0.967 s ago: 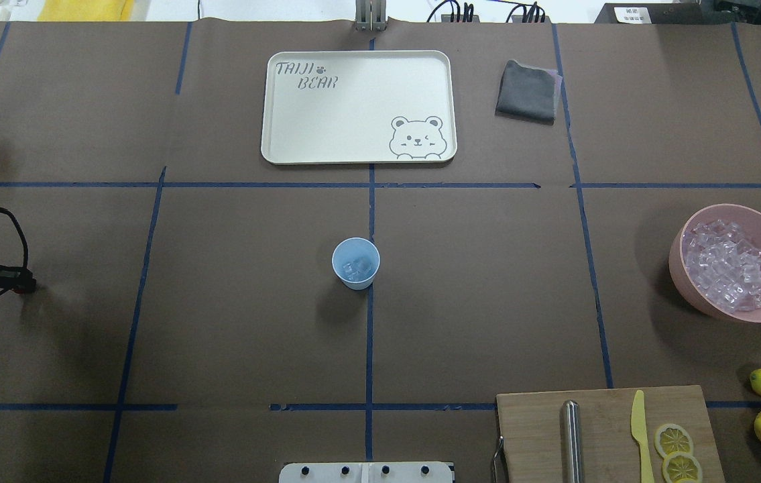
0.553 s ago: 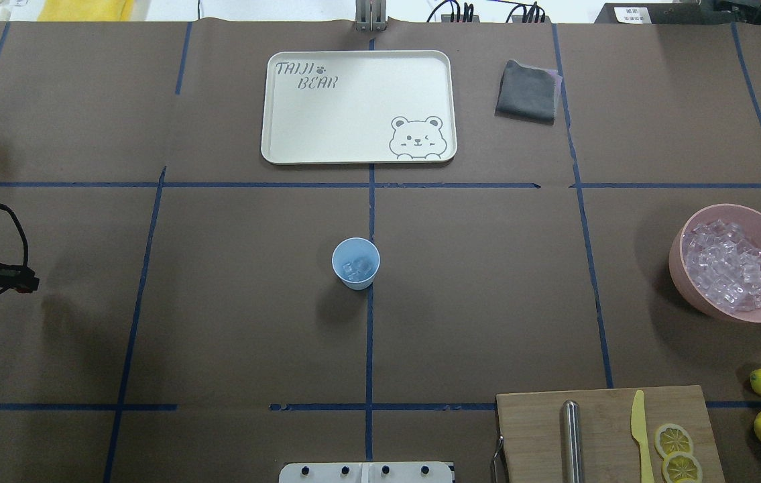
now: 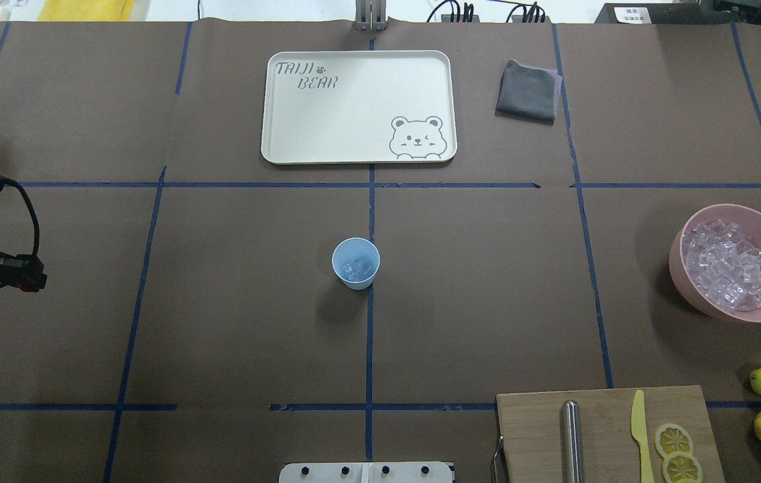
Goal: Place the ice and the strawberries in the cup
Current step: 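Carry the strawberry with the left gripper over the light-blue cup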
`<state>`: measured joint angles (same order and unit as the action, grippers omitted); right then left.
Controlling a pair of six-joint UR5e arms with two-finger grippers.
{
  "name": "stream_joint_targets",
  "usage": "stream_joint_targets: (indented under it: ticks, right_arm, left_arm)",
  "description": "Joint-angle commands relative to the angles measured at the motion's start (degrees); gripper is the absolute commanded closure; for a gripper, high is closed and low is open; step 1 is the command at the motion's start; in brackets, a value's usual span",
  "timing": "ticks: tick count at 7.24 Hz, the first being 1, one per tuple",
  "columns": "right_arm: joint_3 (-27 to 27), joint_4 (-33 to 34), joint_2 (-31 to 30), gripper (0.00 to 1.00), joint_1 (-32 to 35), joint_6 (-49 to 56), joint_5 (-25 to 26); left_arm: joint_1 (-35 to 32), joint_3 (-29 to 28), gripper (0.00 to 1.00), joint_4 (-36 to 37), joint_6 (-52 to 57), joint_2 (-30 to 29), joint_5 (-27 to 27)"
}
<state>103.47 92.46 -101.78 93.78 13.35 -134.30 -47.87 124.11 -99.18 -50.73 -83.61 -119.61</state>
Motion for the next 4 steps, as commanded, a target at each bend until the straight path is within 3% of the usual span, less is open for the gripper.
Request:
stream_joint_targets:
  ticks: [1, 2, 4]
  right_arm:
    - [0.1, 0.0, 0.0, 0.0, 0.0, 0.0, 0.0]
    - [0.1, 0.0, 0.0, 0.0, 0.0, 0.0, 0.0]
    - [0.0, 0.0, 0.0, 0.0, 0.0, 0.1, 0.0]
  left_arm:
    - [1.1, 3.9, 0.97, 16.0, -0.1, -13.6, 0.3]
    - [4.0, 3.6, 0.97, 24.7, -0.2, -22.5, 0.6]
    - [7.2, -0.5, 0.97, 28.1, -1.6, -32.6, 2.7]
